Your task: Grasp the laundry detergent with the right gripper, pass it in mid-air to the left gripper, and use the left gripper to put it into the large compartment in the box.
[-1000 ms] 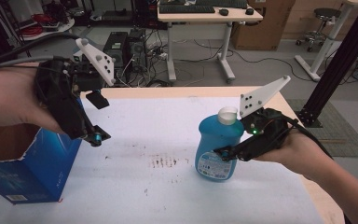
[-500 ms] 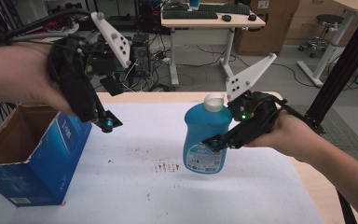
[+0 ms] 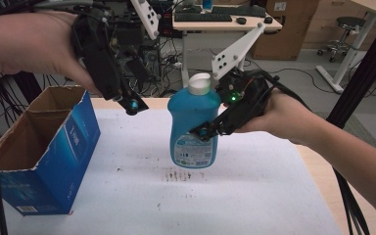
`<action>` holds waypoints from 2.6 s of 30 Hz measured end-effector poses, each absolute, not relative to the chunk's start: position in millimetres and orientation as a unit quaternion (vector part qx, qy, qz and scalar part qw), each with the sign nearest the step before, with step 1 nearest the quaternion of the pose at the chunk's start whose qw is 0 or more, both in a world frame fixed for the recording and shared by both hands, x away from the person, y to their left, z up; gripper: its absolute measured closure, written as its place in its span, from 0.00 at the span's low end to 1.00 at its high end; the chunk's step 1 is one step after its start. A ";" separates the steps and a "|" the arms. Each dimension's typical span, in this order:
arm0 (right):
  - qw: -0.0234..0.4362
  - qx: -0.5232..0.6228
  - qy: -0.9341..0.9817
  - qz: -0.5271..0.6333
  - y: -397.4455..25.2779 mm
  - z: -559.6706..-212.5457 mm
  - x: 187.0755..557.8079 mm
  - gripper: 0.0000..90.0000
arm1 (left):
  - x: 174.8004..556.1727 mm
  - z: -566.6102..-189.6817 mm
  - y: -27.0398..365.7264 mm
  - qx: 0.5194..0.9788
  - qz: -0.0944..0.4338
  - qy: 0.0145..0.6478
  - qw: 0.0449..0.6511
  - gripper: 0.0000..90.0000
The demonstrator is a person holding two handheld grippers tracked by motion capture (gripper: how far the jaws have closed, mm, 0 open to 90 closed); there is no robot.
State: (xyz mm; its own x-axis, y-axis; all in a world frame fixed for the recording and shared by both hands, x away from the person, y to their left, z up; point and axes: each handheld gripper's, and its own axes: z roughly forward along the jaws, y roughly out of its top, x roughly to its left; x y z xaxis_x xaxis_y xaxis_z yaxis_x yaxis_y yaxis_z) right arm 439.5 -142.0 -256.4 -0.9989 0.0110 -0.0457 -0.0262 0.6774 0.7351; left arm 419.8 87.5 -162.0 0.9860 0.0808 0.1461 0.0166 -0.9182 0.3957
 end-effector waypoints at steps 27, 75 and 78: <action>0.013 -0.042 0.920 0.390 -102.1 -245.6 441.3 0.51 | 425.7 -171.6 50.1 0.979 0.053 0.005 0.197 0.24; 0.006 -0.036 0.923 0.384 -103.8 -243.3 439.8 0.51 | 424.3 -174.9 40.3 0.979 0.063 -0.003 0.192 0.36; 0.012 -0.037 0.922 0.386 -104.5 -242.9 441.1 0.51 | 423.8 -175.4 40.8 0.980 0.062 0.000 0.191 0.36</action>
